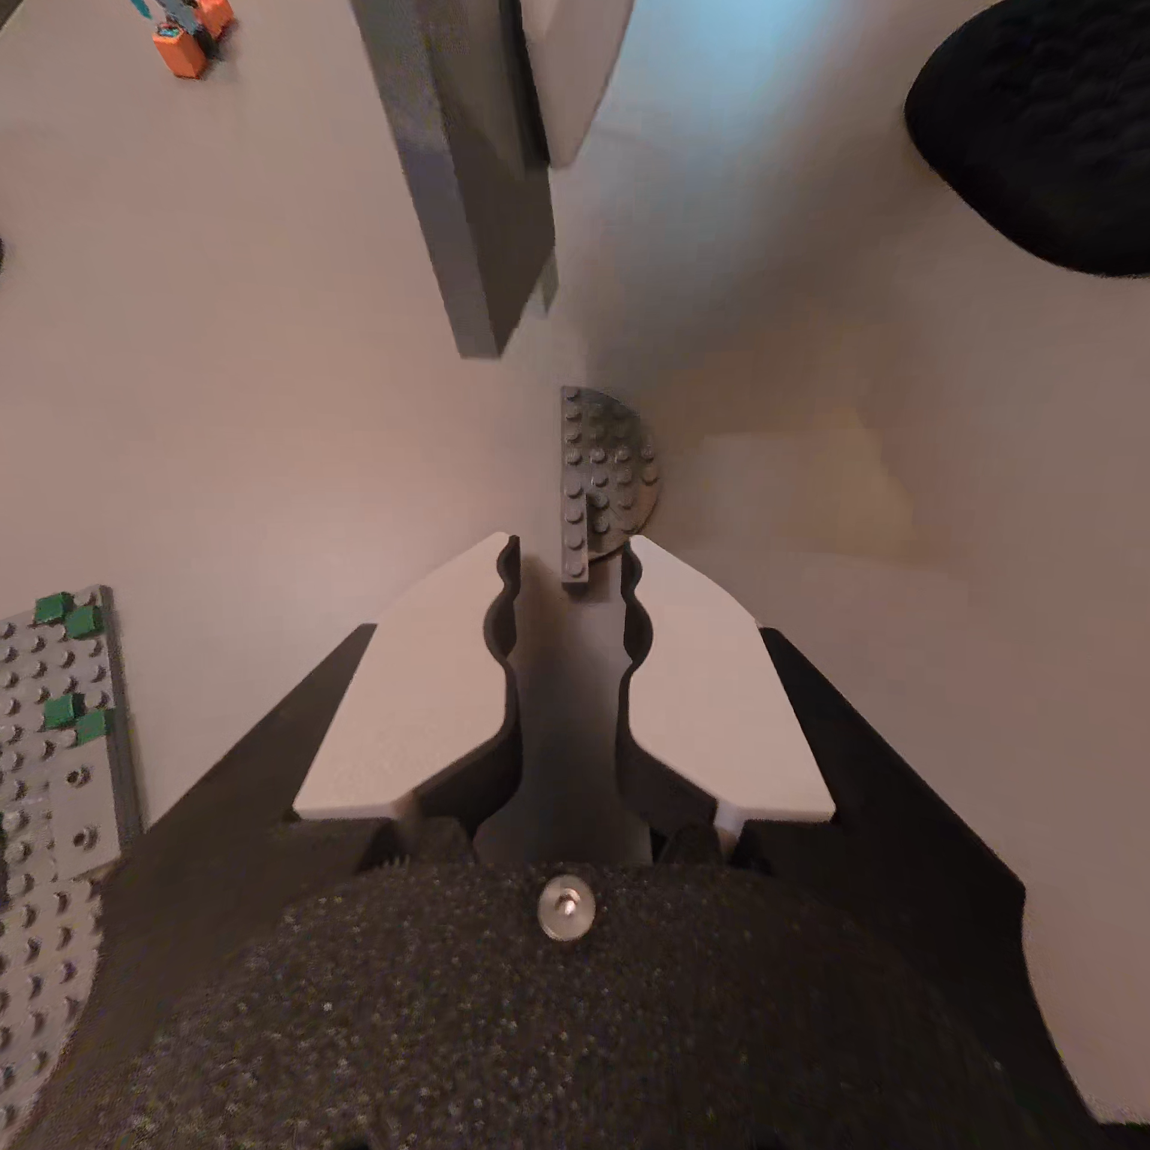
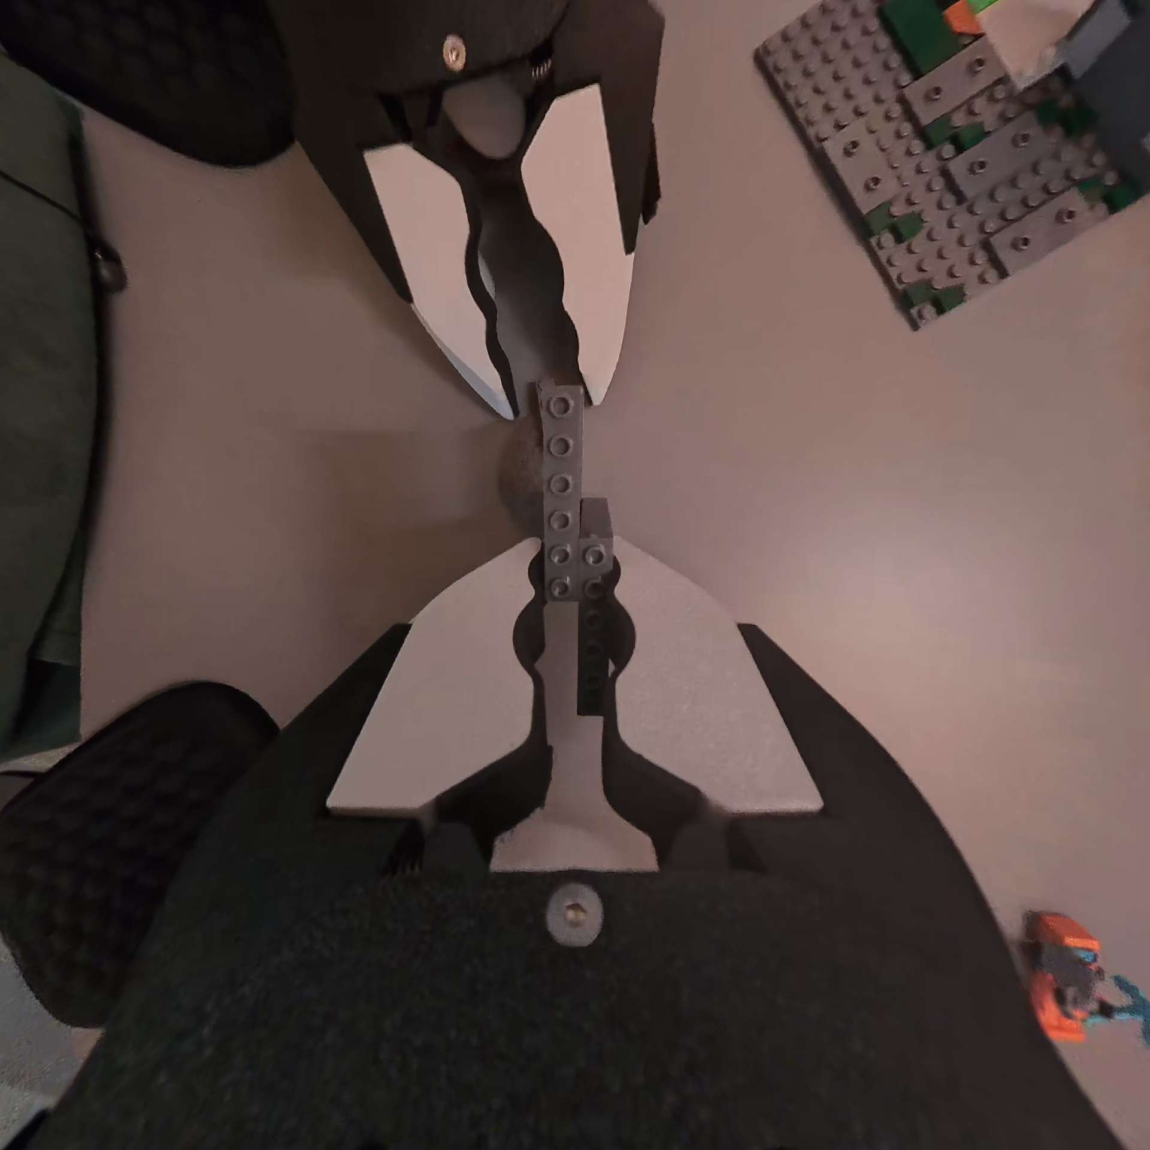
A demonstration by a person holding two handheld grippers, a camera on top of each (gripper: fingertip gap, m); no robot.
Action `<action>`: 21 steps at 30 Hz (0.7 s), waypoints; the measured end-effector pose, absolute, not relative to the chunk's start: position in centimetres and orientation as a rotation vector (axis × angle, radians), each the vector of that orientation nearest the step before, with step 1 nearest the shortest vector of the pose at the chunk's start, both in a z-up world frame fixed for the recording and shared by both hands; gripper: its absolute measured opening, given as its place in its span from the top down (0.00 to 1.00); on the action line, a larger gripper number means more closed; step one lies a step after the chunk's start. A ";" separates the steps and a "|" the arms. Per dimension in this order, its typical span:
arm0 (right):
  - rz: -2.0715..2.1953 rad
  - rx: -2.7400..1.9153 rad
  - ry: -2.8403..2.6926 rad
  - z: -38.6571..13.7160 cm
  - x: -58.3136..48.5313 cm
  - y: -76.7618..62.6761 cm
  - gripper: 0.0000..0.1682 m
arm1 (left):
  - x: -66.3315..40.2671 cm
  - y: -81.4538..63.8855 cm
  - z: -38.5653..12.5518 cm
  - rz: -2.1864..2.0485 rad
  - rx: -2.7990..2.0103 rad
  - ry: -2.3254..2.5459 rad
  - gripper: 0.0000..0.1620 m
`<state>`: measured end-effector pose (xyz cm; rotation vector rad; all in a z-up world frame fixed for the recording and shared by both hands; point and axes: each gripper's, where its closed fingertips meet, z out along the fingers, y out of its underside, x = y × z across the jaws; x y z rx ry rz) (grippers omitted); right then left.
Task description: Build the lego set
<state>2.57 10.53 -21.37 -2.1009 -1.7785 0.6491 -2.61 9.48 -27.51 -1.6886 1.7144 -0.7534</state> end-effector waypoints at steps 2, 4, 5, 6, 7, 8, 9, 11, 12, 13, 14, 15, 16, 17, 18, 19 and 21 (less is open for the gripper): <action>0.694 -2.093 -1.718 -20.8 3.2 10.4 0.92 | -2.4 9.7 -27.7 -0.708 -1.680 1.728 0.85; 0.723 -2.088 -1.666 -20.6 4.1 10.2 0.92 | -2.3 9.7 -27.7 -0.676 -1.654 1.753 0.94; 0.724 -2.091 -1.649 -20.6 4.5 10.0 0.92 | -2.3 9.6 -27.7 -0.669 -1.642 1.760 0.95; 0.722 -2.095 -1.638 -20.8 5.0 9.7 0.92 | -2.3 9.5 -27.7 -0.672 -1.640 1.765 0.95; 0.719 -2.101 -1.630 -21.0 5.5 9.4 0.92 | -2.2 9.4 -27.6 -0.683 -1.642 1.767 0.95; 0.711 -2.113 -1.626 -21.2 6.0 9.1 0.92 | -2.2 9.3 -27.5 -0.694 -1.642 1.767 0.95; 0.694 -2.127 -1.626 -21.6 6.6 8.8 0.92 | -2.2 9.2 -27.5 -0.705 -1.636 1.773 0.95; 0.625 -2.167 -1.638 -22.5 7.9 8.5 0.92 | -2.2 9.1 -27.3 -0.722 -1.630 1.778 0.95; 0.582 -2.191 -1.646 -23.0 8.6 8.4 0.92 | -2.2 9.0 -27.2 -0.734 -1.626 1.777 0.95; 0.540 -2.219 -1.650 -23.4 9.2 8.4 0.92 | -2.2 8.9 -27.1 -0.752 -1.626 1.779 0.95; 0.499 -2.250 -1.655 -23.8 9.7 8.4 0.92 | -2.2 8.8 -27.0 -0.769 -1.629 1.779 0.95; 0.460 -2.279 -1.667 -24.2 10.2 8.4 0.92 | -2.1 8.6 -27.0 -0.781 -1.630 1.780 0.95; 0.434 -2.295 -1.682 -24.5 10.4 8.4 0.92 | -2.1 8.6 -27.0 -0.786 -1.631 1.782 0.95; 0.418 -2.307 -1.696 -24.7 10.4 8.4 0.92 | -2.2 8.5 -27.1 -0.784 -1.631 1.788 0.95; 0.397 -2.318 -1.712 -25.0 10.4 8.4 0.92 | -2.2 8.4 -27.1 -0.780 -1.630 1.797 0.95; 0.368 -2.324 -1.732 -25.2 10.4 8.5 0.92 | -2.2 8.2 -27.2 -0.777 -1.627 1.805 0.95; 0.317 -2.328 -1.776 -25.5 10.4 8.6 0.92 | -2.3 8.0 -27.2 -0.774 -1.623 1.812 0.95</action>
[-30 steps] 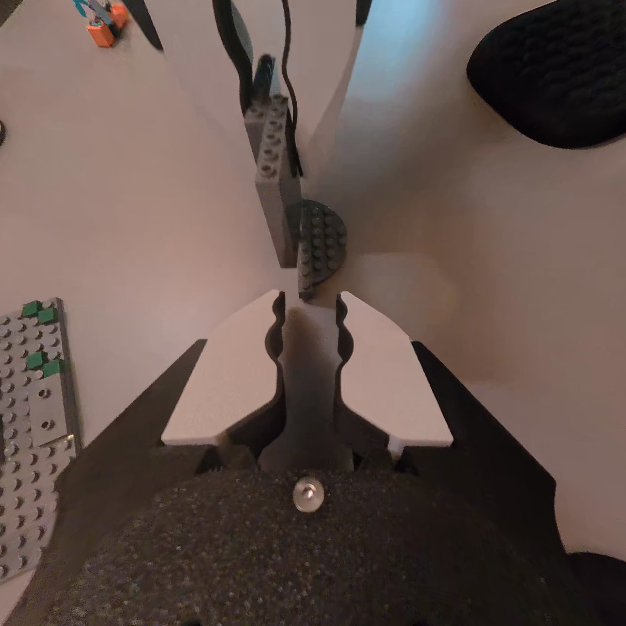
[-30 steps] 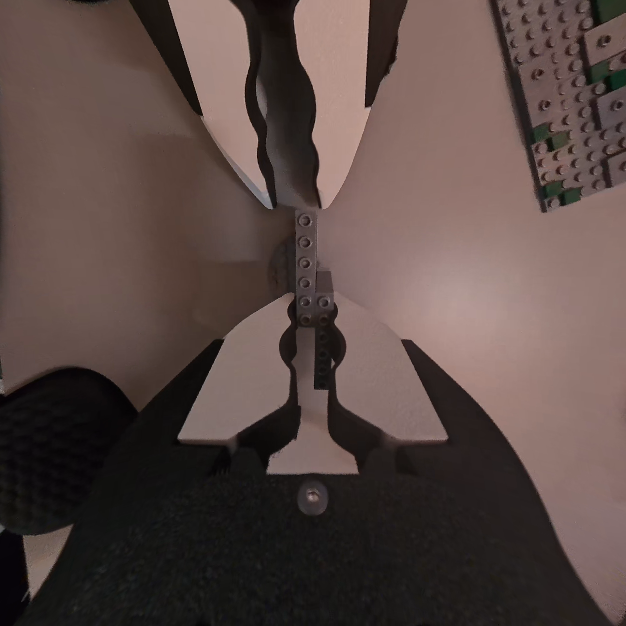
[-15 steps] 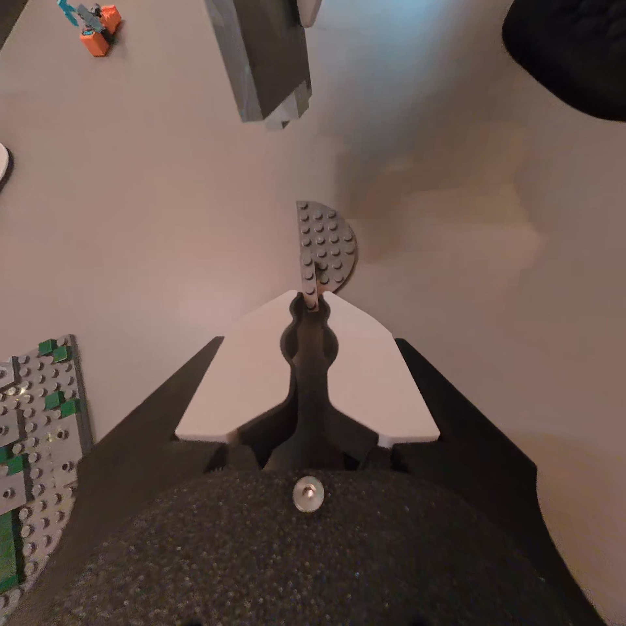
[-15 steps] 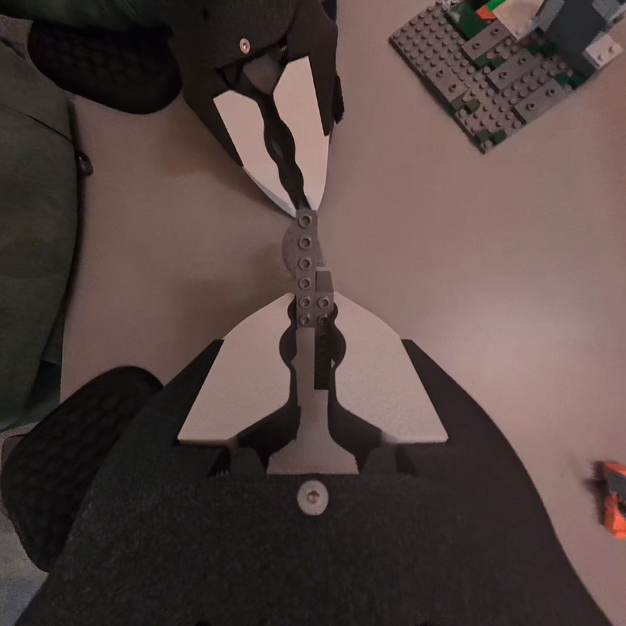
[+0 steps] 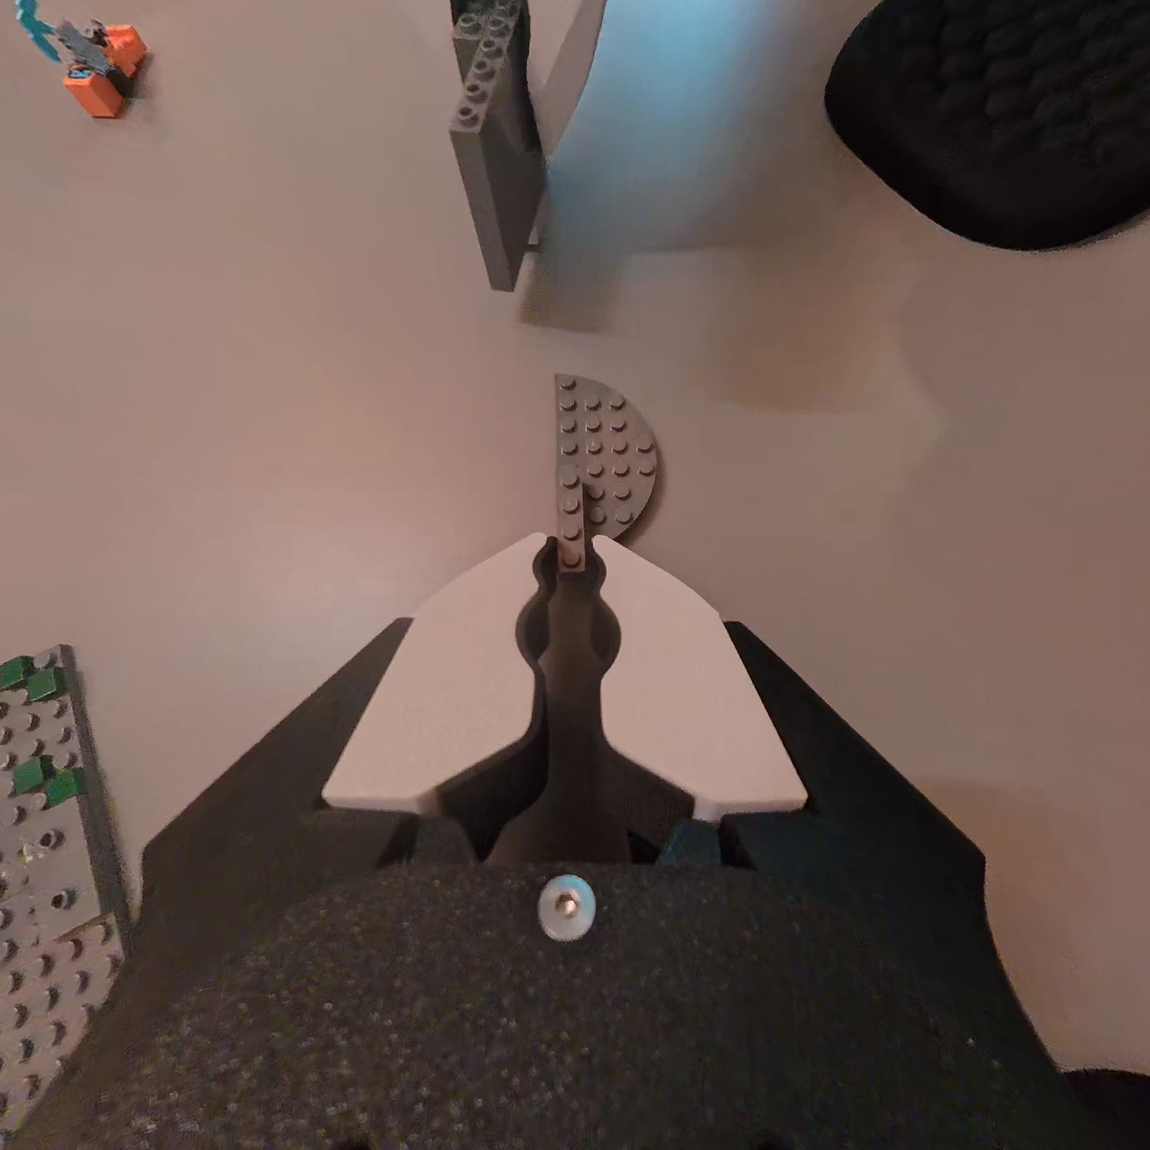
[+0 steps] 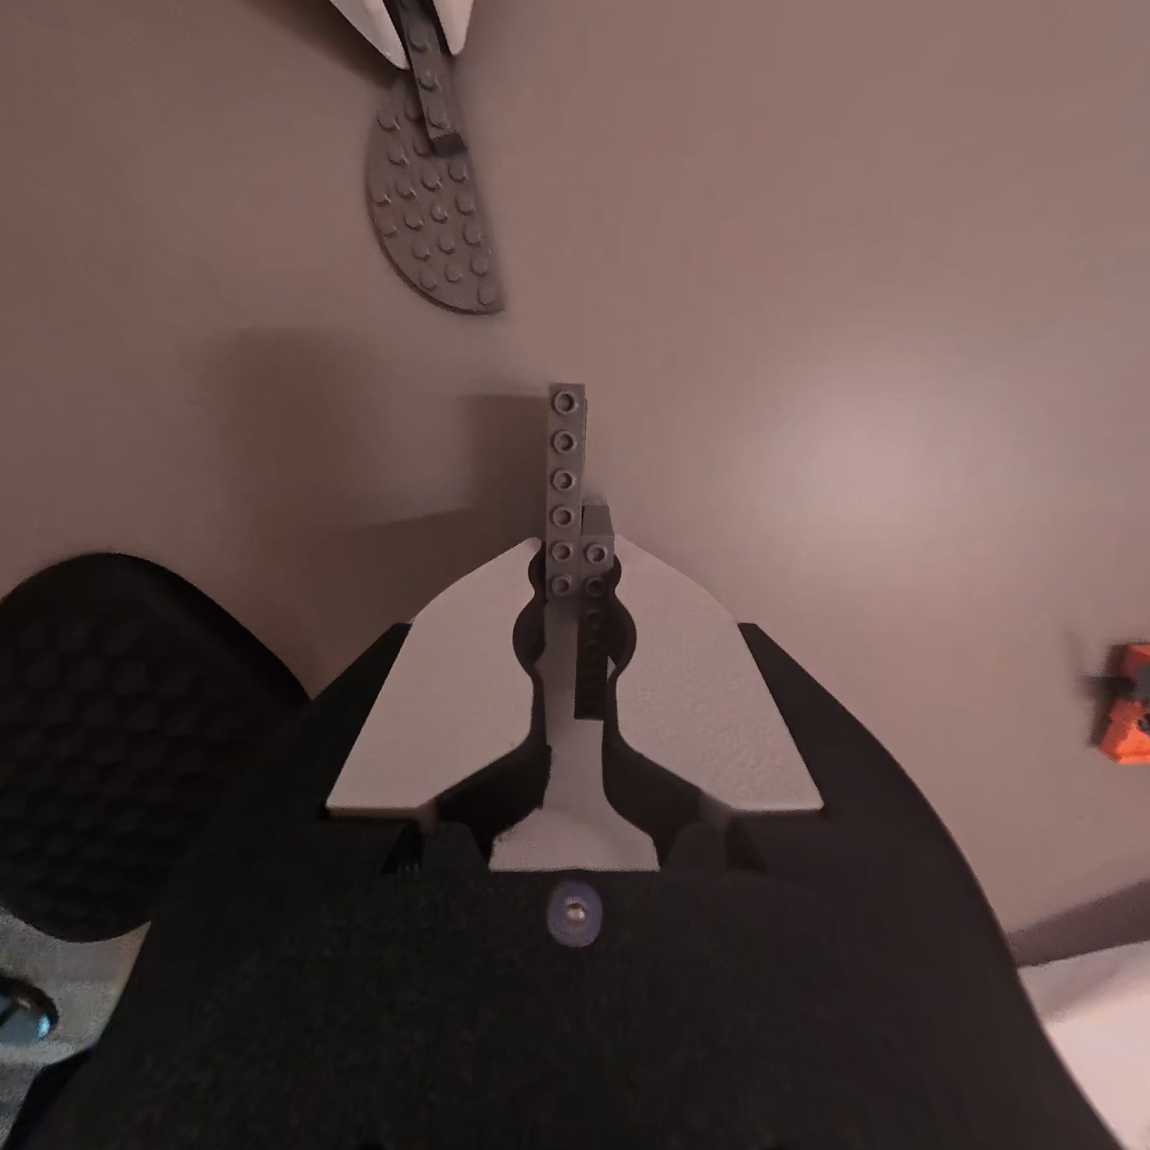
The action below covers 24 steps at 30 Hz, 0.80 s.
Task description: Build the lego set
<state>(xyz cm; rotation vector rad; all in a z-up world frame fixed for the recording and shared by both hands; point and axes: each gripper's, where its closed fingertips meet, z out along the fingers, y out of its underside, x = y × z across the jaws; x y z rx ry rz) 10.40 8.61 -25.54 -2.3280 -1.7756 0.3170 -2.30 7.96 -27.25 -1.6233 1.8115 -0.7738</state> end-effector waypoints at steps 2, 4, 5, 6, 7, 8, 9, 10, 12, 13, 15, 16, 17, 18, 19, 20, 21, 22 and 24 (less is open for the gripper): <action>0.282 -2.321 -1.803 -25.6 10.3 8.8 0.92 | -2.4 7.8 -27.2 -0.773 -1.621 1.812 0.95; 0.256 -2.315 -1.820 -25.6 10.3 8.9 0.91 | -2.5 7.6 -27.2 -0.774 -1.617 1.813 0.95; 0.247 -2.309 -1.826 -25.6 10.3 9.0 0.89 | -2.5 7.6 -27.1 -0.776 -1.616 1.811 0.95; 0.237 -2.304 -1.826 -25.6 10.3 9.1 0.88 | -2.5 7.6 -27.1 -0.779 -1.614 1.809 0.95; 0.233 -2.297 -1.823 -25.5 10.2 9.1 0.86 | -2.5 7.6 -27.0 -0.783 -1.615 1.808 0.95; 0.231 -2.288 -1.813 -25.3 10.1 9.2 0.84 | -2.5 7.6 -27.0 -0.787 -1.615 1.807 0.95; 0.233 -2.280 -1.804 -25.1 10.0 9.3 0.83 | -2.5 7.5 -26.9 -0.792 -1.615 1.806 0.95; 0.233 -2.267 -1.796 -24.8 10.0 9.3 0.82 | -2.5 7.5 -26.9 -0.796 -1.613 1.807 0.95; 0.228 -2.232 -1.769 -23.8 9.8 9.5 0.81 | -2.4 7.4 -26.9 -0.795 -1.613 1.809 0.95; 0.226 -2.217 -1.752 -23.4 9.7 9.4 0.81 | -2.4 7.4 -26.8 -0.795 -1.612 1.810 0.95; 0.215 -2.184 -1.719 -22.6 9.7 9.2 0.81 | -2.5 7.2 -26.7 -0.800 -1.608 1.809 0.95; 0.195 -2.172 -1.706 -22.5 9.8 9.2 0.81 | -2.5 7.2 -26.7 -0.802 -1.606 1.808 0.95; 0.170 -2.163 -1.697 -22.4 10.0 9.1 0.81 | -2.4 7.2 -26.7 -0.803 -1.604 1.807 0.95; 0.153 -2.161 -1.700 -22.6 10.1 8.8 0.81 | -2.4 7.2 -26.7 -0.805 -1.604 1.808 0.95; 0.140 -2.163 -1.702 -22.8 10.3 8.5 0.81 | -2.4 7.1 -26.7 -0.804 -1.605 1.810 0.95; 0.128 -2.164 -1.700 -23.2 10.3 8.2 0.81 | -2.4 7.1 -26.8 -0.801 -1.605 1.813 0.95; 0.113 -2.162 -1.699 -23.6 10.4 7.8 0.82 | -2.4 7.1 -26.8 -0.798 -1.603 1.816 0.95; 0.096 -2.154 -1.694 -24.0 10.3 7.5 0.83 | -2.5 7.0 -26.8 -0.795 -1.601 1.817 0.95; 0.042 -2.116 -1.677 -24.6 10.2 7.1 0.89 | -2.5 7.0 -26.7 -0.789 -1.598 1.816 0.95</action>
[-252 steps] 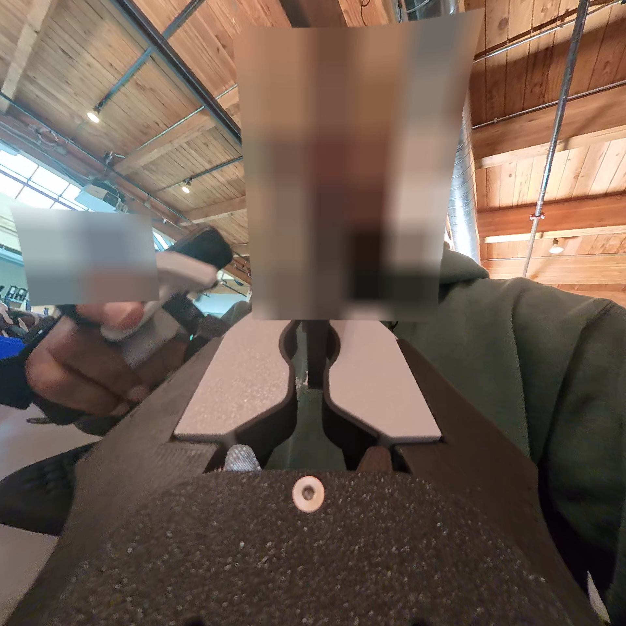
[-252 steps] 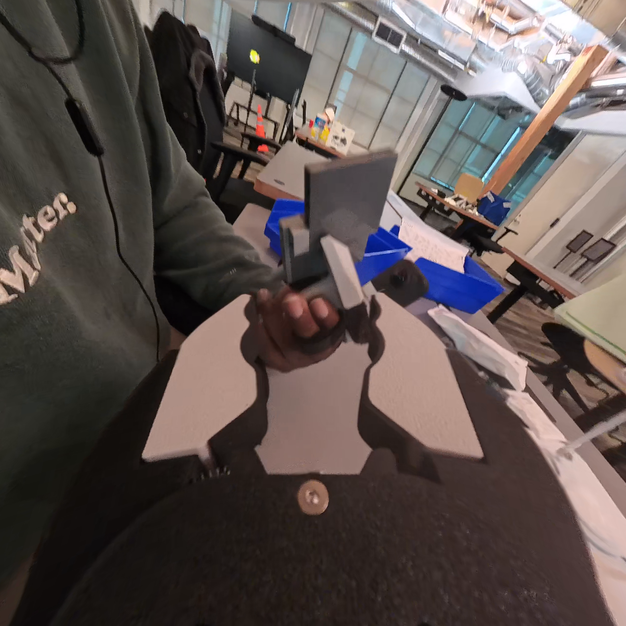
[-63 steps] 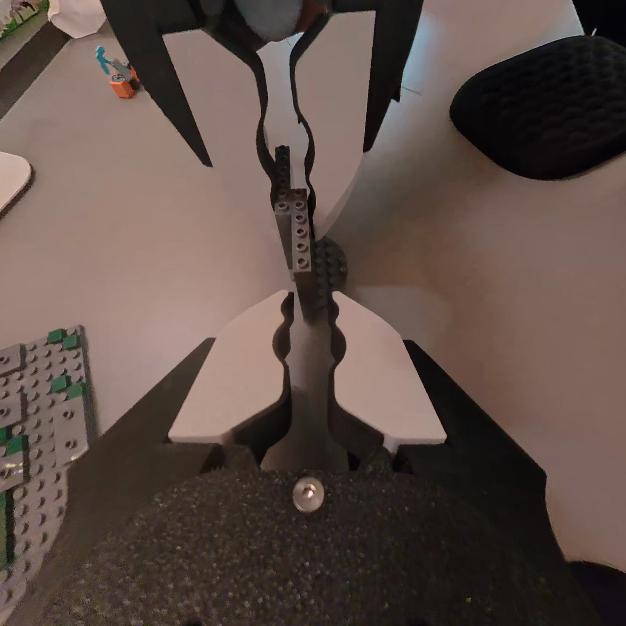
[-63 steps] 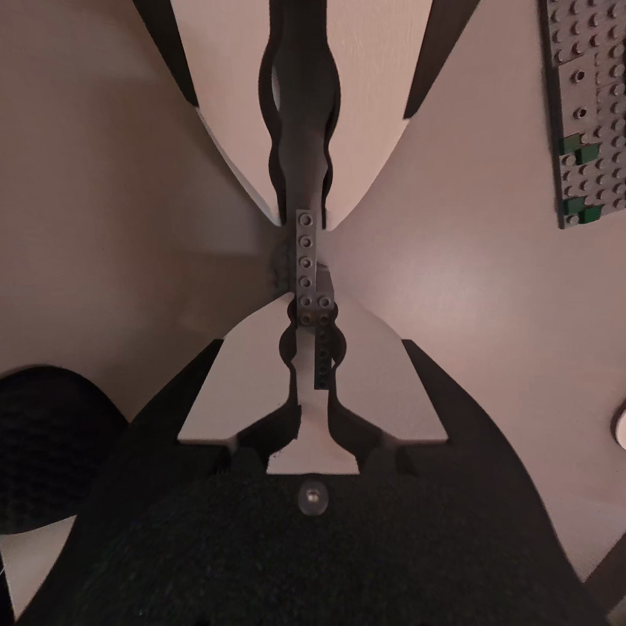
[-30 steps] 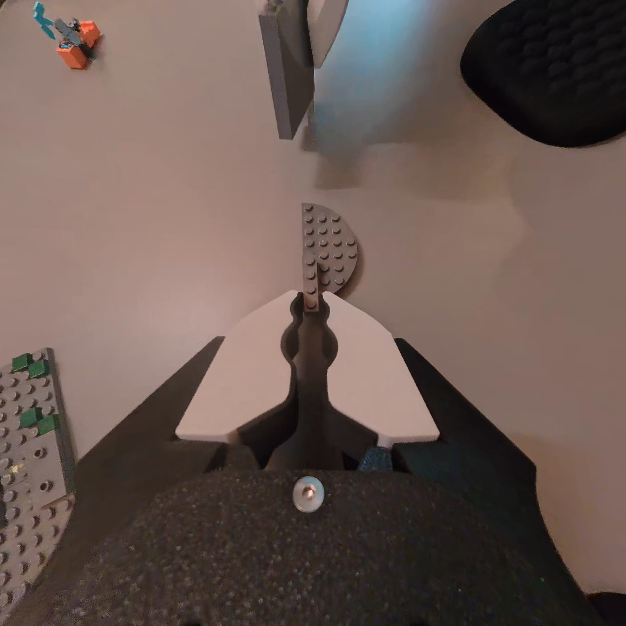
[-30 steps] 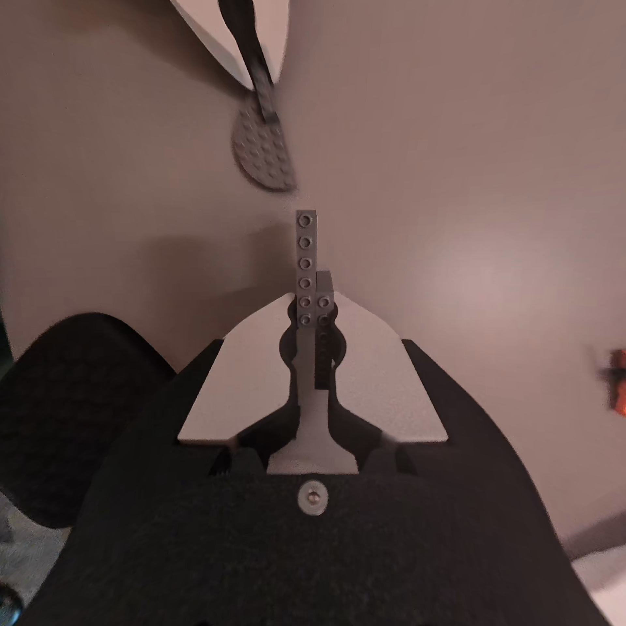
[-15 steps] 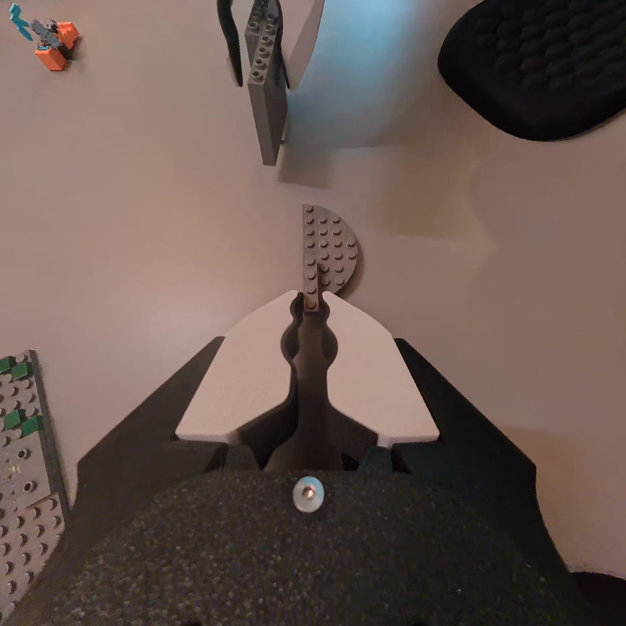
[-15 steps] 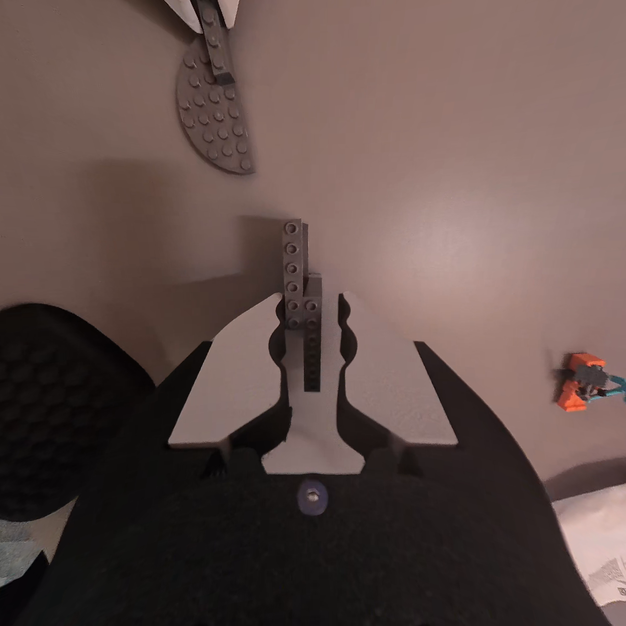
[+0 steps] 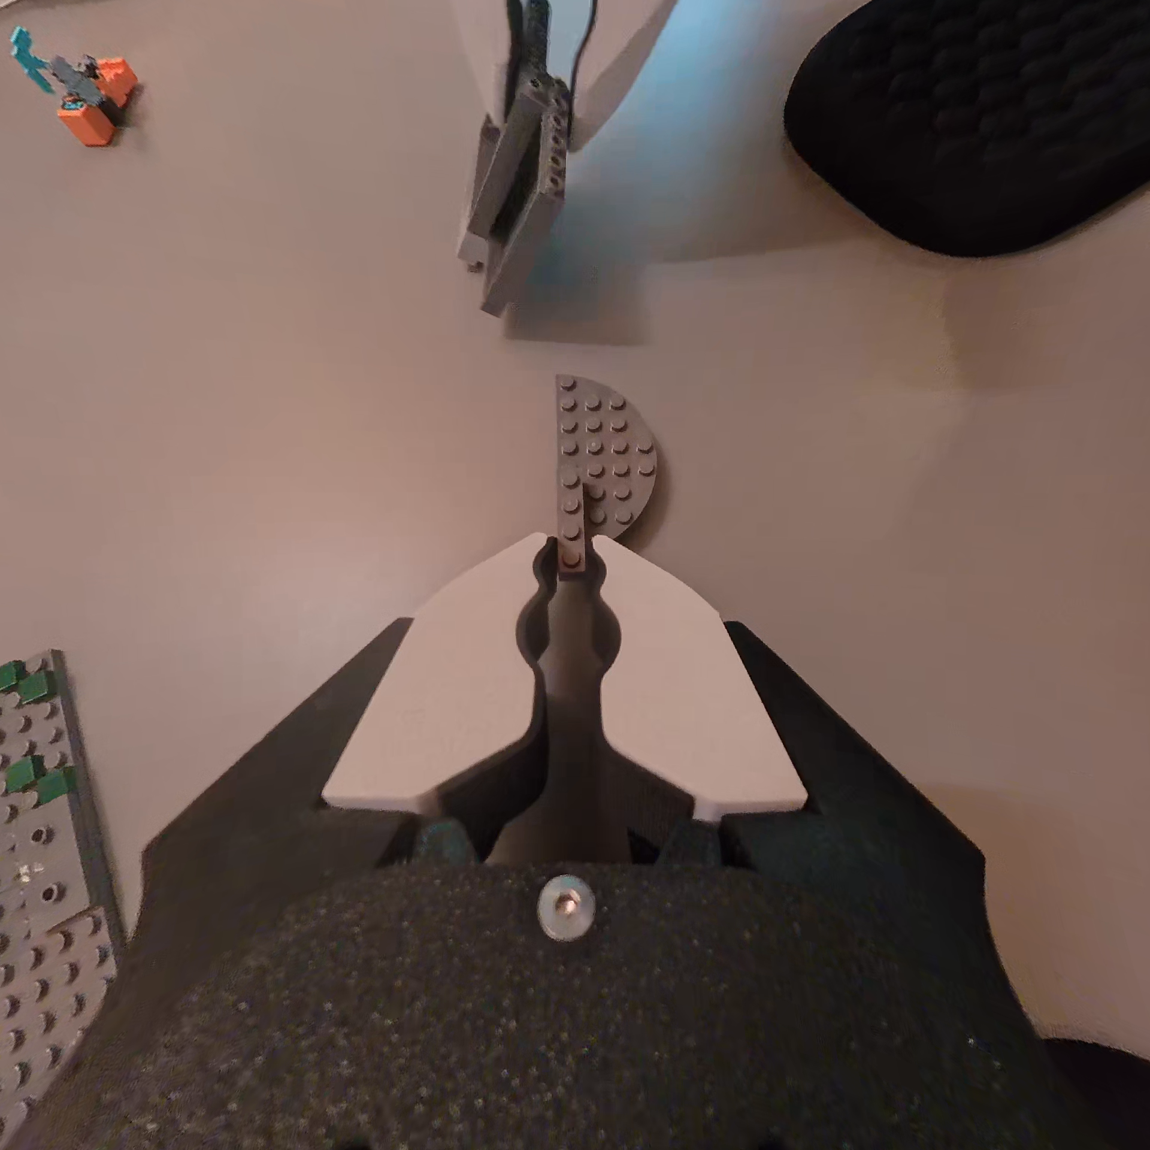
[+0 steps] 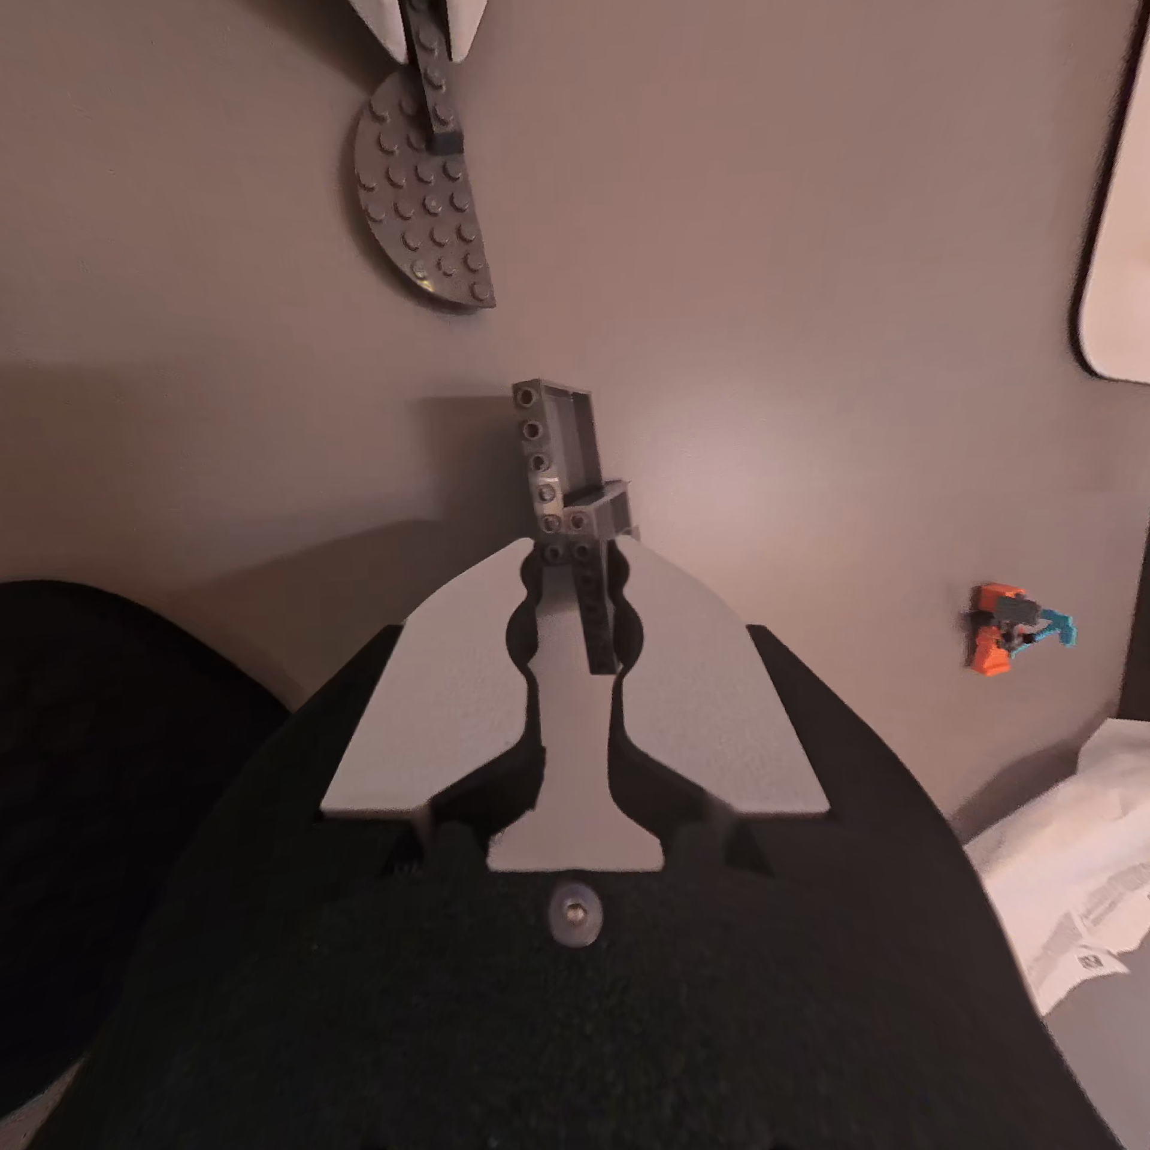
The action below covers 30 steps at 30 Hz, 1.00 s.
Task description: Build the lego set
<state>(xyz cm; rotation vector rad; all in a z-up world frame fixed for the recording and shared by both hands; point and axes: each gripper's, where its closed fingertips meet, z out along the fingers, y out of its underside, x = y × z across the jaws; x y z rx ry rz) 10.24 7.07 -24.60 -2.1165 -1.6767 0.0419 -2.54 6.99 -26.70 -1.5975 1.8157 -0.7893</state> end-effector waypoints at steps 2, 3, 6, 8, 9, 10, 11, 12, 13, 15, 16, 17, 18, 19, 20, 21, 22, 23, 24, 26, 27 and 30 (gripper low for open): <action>0.001 -2.058 -1.670 -25.0 9.9 6.7 0.90 | -2.6 7.0 -26.6 -0.791 -1.597 1.809 0.95; -0.030 -2.016 -1.663 -25.1 9.7 6.8 0.90 | -2.6 7.0 -26.6 -0.790 -1.597 1.807 0.95; -0.216 -1.861 -1.671 -25.5 9.6 7.2 0.90 | -2.5 7.1 -26.4 -0.778 -1.591 1.799 0.95; -0.323 -1.765 -1.670 -25.9 9.5 7.5 0.91 | -2.4 7.0 -26.1 -0.777 -1.581 1.794 0.95; -0.360 -1.726 -1.668 -26.1 9.4 7.5 0.90 | -2.4 7.0 -26.0 -0.776 -1.578 1.791 0.95; -0.381 -1.697 -1.669 -26.4 9.3 7.4 0.90 | -2.4 7.0 -26.0 -0.777 -1.577 1.787 0.95; -0.389 -1.677 -1.672 -26.7 9.2 7.3 0.89 | -2.4 7.0 -25.9 -0.779 -1.574 1.783 0.95; -0.380 -1.665 -1.678 -26.9 9.0 7.0 0.87 | -2.4 7.0 -25.8 -0.780 -1.573 1.780 0.95; -0.365 -1.660 -1.673 -27.0 8.9 6.8 0.86 | -2.4 7.0 -25.8 -0.779 -1.572 1.778 0.95; -0.267 -1.670 -1.671 -26.7 8.5 6.0 0.82 | -2.4 7.0 -25.7 -0.777 -1.570 1.776 0.95; -0.198 -1.687 -1.647 -26.2 8.2 5.6 0.81 | -2.4 7.0 -25.6 -0.777 -1.567 1.775 0.95; -0.106 -1.708 -1.617 -25.5 7.9 5.2 0.81 | -2.4 6.9 -25.5 -0.780 -1.562 1.775 0.95; -0.004 -1.737 -1.583 -24.7 7.3 4.7 0.80 | -2.4 6.8 -25.4 -0.784 -1.556 1.776 0.95; 0.099 -1.769 -1.552 -23.9 6.7 4.1 0.79 | -2.3 6.6 -25.3 -0.789 -1.547 1.780 0.95; 0.195 -1.796 -1.527 -23.1 5.9 3.6 0.78 | -2.2 6.4 -25.1 -0.793 -1.536 1.787 0.95; 0.260 -1.808 -1.505 -22.3 5.0 3.3 0.76 | -2.0 6.2 -25.0 -0.789 -1.526 1.797 0.95; 0.293 -1.810 -1.494 -21.8 4.0 3.1 0.74 | -1.9 5.9 -24.7 -0.774 -1.509 1.811 0.95; 0.301 -1.814 -1.497 -21.7 3.0 3.0 0.72 | -1.7 5.6 -24.5 -0.753 -1.489 1.831 0.95; 0.294 -1.816 -1.512 -21.8 2.1 2.8 0.68 | -1.6 5.3 -24.3 -0.728 -1.474 1.848 0.95; 0.204 -1.796 -1.559 -22.9 0.7 3.0 0.66 | -1.4 4.7 -23.9 -0.684 -1.452 1.873 0.95; 0.133 -1.782 -1.591 -23.6 0.4 3.3 0.66 | -1.3 4.4 -23.6 -0.676 -1.436 1.883 0.95; 0.081 -1.764 -1.618 -25.2 -0.1 3.6 0.71 | -1.4 3.8 -22.9 -0.672 -1.410 1.883 0.95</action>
